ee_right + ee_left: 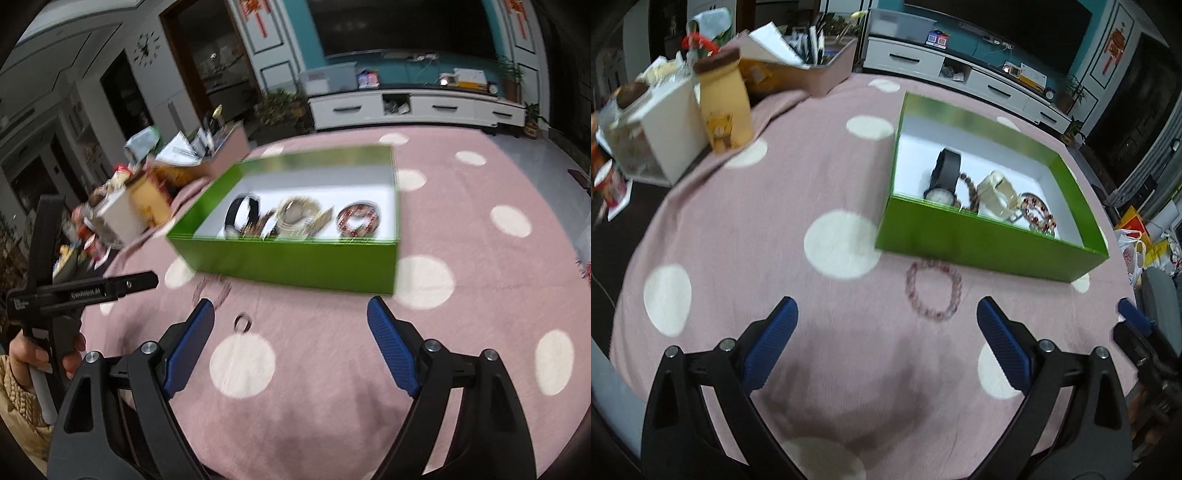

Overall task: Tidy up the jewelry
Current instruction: 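Lift both open grippers out and move toward the pink bracelet, then grasp the pink bead bracelet with the left gripper while the right grasps the dark ring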

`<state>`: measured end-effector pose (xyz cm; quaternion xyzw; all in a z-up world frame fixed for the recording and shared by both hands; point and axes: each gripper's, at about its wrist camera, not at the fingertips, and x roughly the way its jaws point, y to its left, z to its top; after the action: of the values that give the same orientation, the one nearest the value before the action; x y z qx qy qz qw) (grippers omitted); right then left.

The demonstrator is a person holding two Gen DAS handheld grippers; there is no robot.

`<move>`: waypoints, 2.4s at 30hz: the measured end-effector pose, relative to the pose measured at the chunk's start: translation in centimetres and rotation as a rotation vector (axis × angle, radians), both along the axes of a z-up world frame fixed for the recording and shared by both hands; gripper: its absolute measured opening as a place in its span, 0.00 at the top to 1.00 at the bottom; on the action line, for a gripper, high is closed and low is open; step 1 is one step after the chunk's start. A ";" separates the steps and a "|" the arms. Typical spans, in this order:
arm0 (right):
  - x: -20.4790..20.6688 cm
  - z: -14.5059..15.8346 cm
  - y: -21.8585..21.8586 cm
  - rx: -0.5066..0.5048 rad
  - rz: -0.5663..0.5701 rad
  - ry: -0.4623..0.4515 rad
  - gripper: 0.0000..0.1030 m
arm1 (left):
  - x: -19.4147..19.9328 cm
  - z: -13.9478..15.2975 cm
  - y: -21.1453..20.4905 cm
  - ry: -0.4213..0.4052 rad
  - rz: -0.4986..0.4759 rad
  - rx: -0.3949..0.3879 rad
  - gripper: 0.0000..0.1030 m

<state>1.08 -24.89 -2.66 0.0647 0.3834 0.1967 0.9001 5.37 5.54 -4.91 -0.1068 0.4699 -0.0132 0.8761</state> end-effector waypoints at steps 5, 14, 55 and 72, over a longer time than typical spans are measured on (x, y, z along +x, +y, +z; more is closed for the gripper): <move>-0.5 -1.8 2.6 -0.043 0.053 0.022 0.18 | -0.9 -0.9 0.4 0.006 -0.001 -0.011 0.04; -0.2 -3.7 4.9 -0.107 0.086 0.017 0.20 | -1.3 -1.3 0.4 -0.010 -0.012 -0.018 0.04; 3.5 -6.3 7.5 -0.168 0.134 0.041 0.97 | 3.6 -4.4 -2.9 -0.001 -0.113 0.105 0.27; 3.3 -5.7 7.4 -0.201 0.125 -0.002 0.97 | 4.7 -4.9 -4.4 -0.032 -0.200 0.158 0.93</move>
<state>4.35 -17.46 -8.34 -0.0502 0.4034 0.2128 0.8885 10.07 1.10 -9.80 0.0105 0.4638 -0.0652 0.8835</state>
